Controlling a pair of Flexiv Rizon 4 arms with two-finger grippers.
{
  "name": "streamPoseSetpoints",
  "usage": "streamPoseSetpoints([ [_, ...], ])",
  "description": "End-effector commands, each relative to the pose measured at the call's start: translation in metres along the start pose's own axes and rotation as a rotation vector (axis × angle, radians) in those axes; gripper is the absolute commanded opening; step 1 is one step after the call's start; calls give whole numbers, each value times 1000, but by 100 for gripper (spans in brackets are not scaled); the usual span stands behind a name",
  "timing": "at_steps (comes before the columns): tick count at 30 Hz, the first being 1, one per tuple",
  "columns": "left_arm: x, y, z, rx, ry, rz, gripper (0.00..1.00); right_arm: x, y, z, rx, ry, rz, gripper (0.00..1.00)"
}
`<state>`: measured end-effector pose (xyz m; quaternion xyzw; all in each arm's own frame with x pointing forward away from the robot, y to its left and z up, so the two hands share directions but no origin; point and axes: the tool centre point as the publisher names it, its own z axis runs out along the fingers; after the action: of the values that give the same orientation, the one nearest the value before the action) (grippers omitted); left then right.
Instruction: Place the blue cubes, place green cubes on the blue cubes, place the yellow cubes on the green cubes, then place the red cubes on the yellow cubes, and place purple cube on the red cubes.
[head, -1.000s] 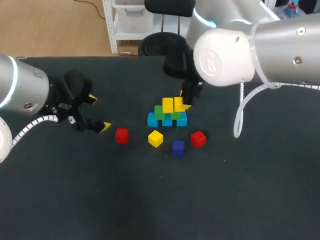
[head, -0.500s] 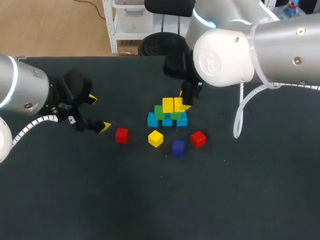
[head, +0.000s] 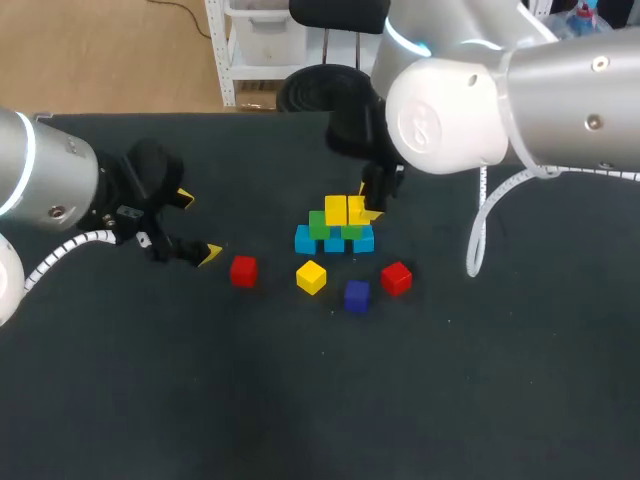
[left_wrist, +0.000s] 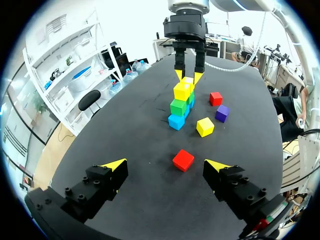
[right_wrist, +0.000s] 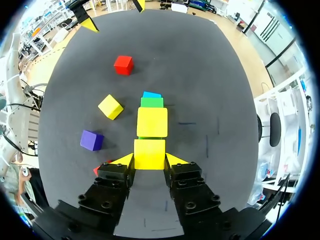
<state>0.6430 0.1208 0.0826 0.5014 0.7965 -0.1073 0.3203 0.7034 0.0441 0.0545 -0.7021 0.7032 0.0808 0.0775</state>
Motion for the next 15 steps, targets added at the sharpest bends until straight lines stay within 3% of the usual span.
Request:
streamPoseSetpoints([
  [1,1,0,0,1,-4,1,100,-1,-1,1,-1,1,1,0],
  [9,1,0,0,1,-4,1,100,-1,-1,1,1,3,0,0],
  [15,1,0,0,1,-4,1,100,-1,-1,1,1,4,-1,13],
])
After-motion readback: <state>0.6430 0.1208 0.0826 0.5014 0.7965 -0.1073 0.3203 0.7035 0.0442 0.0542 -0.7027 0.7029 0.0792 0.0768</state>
